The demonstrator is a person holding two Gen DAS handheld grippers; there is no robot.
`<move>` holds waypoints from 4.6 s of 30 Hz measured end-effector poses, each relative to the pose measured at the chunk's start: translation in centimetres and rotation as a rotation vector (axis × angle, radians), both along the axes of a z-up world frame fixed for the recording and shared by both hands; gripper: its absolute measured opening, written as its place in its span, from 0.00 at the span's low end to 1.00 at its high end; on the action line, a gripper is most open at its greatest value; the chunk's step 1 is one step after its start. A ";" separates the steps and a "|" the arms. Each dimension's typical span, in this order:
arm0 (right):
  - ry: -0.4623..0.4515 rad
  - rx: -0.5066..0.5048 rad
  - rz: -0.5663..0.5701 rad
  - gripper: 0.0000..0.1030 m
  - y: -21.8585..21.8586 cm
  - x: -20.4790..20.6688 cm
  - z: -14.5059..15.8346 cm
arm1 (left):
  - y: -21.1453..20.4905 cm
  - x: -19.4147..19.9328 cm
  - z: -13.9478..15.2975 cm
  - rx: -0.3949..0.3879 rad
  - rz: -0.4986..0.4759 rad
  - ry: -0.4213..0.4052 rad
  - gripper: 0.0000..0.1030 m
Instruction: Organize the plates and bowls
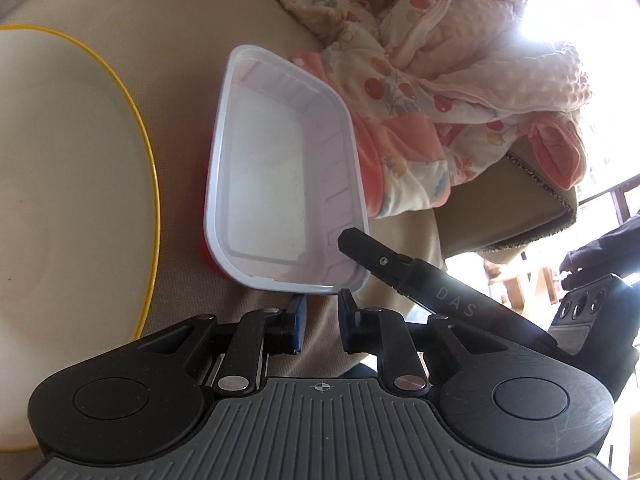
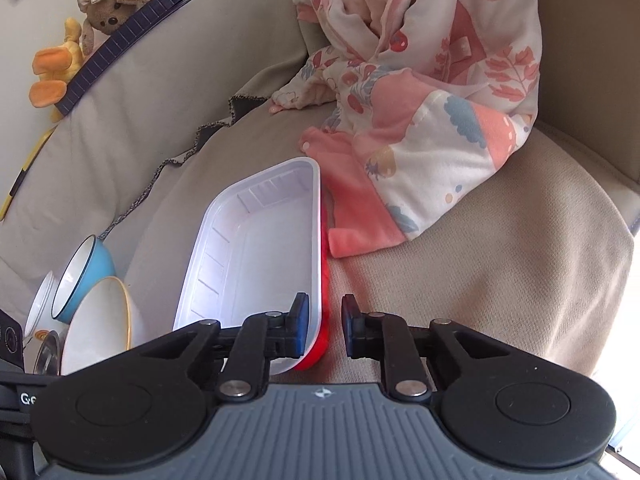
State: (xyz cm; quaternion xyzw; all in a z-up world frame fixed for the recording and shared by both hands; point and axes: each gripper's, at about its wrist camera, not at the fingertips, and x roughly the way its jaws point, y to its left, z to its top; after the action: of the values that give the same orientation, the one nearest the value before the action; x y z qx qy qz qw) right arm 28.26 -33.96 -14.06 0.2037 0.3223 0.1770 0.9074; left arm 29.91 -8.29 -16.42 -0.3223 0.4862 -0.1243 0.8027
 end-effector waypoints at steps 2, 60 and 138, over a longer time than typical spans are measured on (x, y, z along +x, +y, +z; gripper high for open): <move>-0.001 -0.013 -0.018 0.17 -0.1 0.1 0.1 | -0.1 -0.3 0.0 -0.011 -0.034 0.002 0.18; 0.351 -0.271 0.626 1.00 36.9 13.8 5.7 | 31.9 -4.0 3.8 0.329 0.294 -0.112 0.21; -0.084 -0.188 0.293 0.49 15.1 -3.1 7.8 | 14.7 -8.1 7.1 0.415 0.226 -0.097 0.27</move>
State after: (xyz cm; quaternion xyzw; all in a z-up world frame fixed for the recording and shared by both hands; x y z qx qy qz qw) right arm 25.14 -18.85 -6.30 0.0612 0.3255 0.2848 0.8996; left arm 21.84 6.46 -9.31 -0.1964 0.4228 0.0537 0.8830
